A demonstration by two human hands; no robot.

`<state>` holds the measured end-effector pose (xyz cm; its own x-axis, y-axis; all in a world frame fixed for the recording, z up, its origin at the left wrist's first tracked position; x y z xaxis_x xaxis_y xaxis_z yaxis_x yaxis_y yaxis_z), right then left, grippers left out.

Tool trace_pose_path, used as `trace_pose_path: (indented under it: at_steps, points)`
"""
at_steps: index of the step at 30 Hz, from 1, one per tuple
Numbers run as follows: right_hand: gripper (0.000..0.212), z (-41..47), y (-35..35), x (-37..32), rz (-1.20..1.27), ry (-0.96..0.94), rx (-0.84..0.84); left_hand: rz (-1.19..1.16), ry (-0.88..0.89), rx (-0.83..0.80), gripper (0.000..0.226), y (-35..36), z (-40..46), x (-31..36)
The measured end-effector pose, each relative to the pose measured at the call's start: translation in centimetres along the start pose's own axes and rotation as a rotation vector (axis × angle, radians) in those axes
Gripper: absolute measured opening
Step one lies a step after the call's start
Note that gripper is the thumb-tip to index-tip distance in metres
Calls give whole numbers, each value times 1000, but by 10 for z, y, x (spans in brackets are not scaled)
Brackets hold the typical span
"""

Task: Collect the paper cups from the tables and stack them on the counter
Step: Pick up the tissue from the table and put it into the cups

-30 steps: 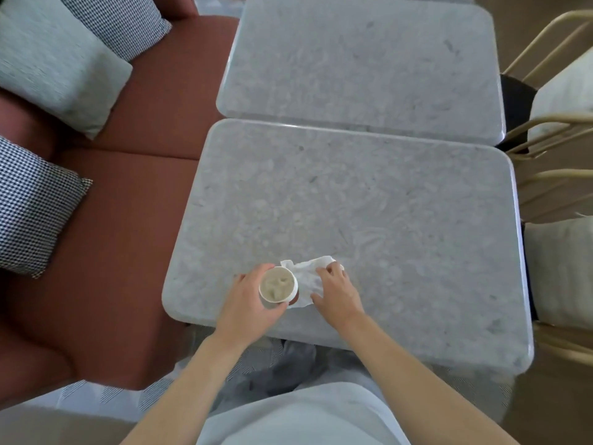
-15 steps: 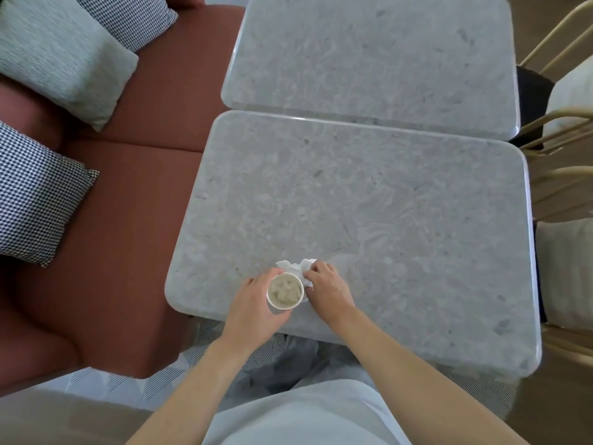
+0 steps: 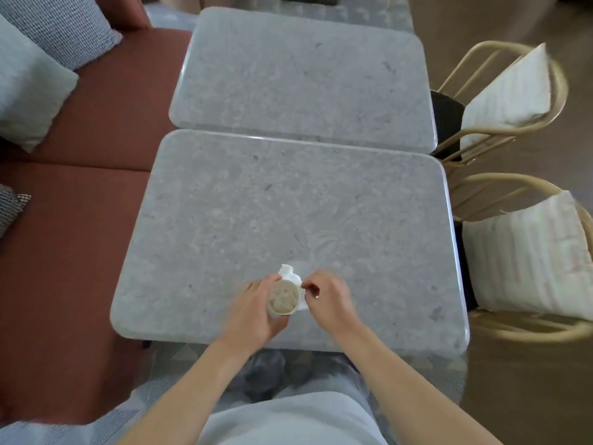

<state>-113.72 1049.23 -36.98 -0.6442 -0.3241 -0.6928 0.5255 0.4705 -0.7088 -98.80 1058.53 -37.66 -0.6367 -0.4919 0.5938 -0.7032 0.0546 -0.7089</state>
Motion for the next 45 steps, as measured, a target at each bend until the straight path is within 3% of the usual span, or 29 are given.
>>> trace_pose_path:
  at_steps: [7,12,16,22,27,30,33,40,45]
  points:
    - [25,-14,-57,7,281,173,210,28,39,-11,54,12,8,23]
    - [31,-19,-52,-4,378,158,116,50,95,-24,59,19,10,38]
    - [23,-22,-28,-5,293,118,28,110,103,-5,50,21,8,40]
    - [29,-23,-7,-30,-50,-222,-34,-2,139,-7,64,21,6,24]
    - [24,-27,-2,-42,-181,-310,-24,-108,128,32,60,18,5,15]
    - [27,-33,1,-44,-188,-338,-55,-195,114,79,70,8,3,16]
    - [31,-38,1,-45,-160,-361,-43,-135,192,143,79,3,-1,17]
    - [38,-40,-2,-43,-91,-386,-37,95,360,263,64,4,-7,29]
    - [41,-45,-10,-39,-87,-403,26,70,387,206,55,13,-5,26]
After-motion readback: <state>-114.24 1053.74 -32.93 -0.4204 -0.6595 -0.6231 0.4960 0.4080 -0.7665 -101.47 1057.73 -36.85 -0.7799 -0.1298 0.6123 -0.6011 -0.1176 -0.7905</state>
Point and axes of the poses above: each hand's wrist, its own z-axis towards the middle knuckle, its own y-axis out of the palm, x = y × z, the point moved 8 cm from there along z, towards the middle knuckle, and after that the axes turned 8 degrees about -y, right-handed, at the moved point
